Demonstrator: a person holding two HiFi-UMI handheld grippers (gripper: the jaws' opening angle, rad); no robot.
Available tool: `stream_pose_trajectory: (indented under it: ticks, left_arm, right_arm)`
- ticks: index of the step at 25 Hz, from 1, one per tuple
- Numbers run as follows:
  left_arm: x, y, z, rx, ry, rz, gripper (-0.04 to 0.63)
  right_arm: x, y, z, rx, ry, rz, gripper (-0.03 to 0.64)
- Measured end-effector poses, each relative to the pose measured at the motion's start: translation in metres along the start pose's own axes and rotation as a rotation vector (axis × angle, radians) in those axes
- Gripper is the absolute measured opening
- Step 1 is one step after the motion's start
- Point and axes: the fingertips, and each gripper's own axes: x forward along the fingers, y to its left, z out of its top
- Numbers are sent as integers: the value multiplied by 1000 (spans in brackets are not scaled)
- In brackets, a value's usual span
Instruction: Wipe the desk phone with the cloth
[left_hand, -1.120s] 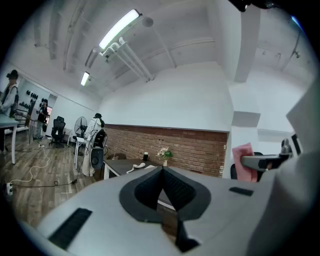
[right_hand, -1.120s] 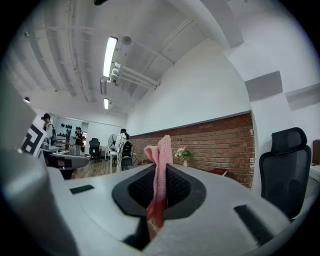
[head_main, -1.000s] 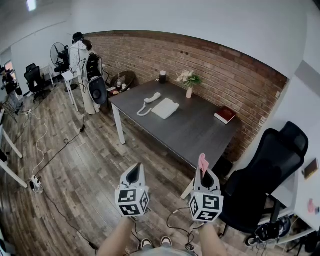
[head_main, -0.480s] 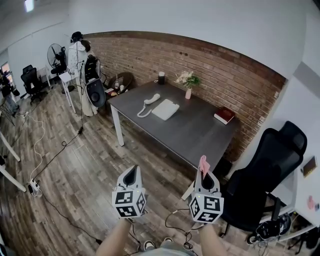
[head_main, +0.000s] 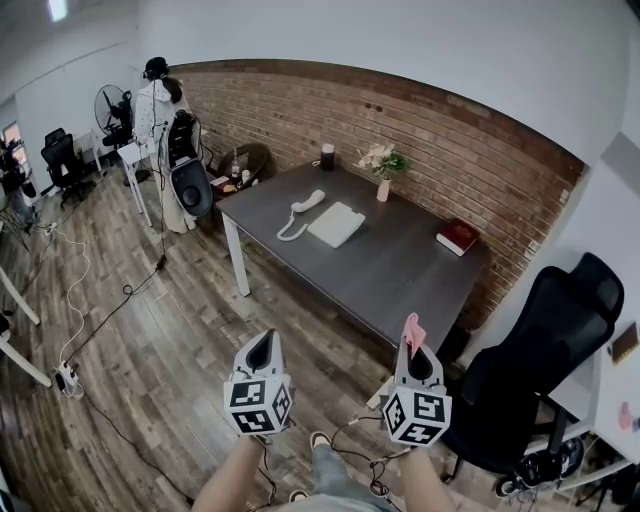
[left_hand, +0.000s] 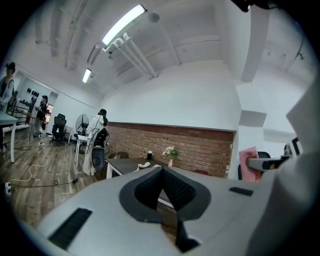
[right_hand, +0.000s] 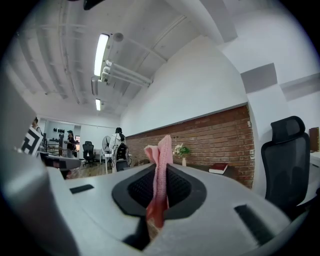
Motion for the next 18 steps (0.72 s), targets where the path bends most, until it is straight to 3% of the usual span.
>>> stream_pose_trajectory:
  ticks: [18]
  left_arm:
    - [201,21,40,21,-30,56,-2]
  right_arm:
    - [214,-36,20,-11,-18,65,21]
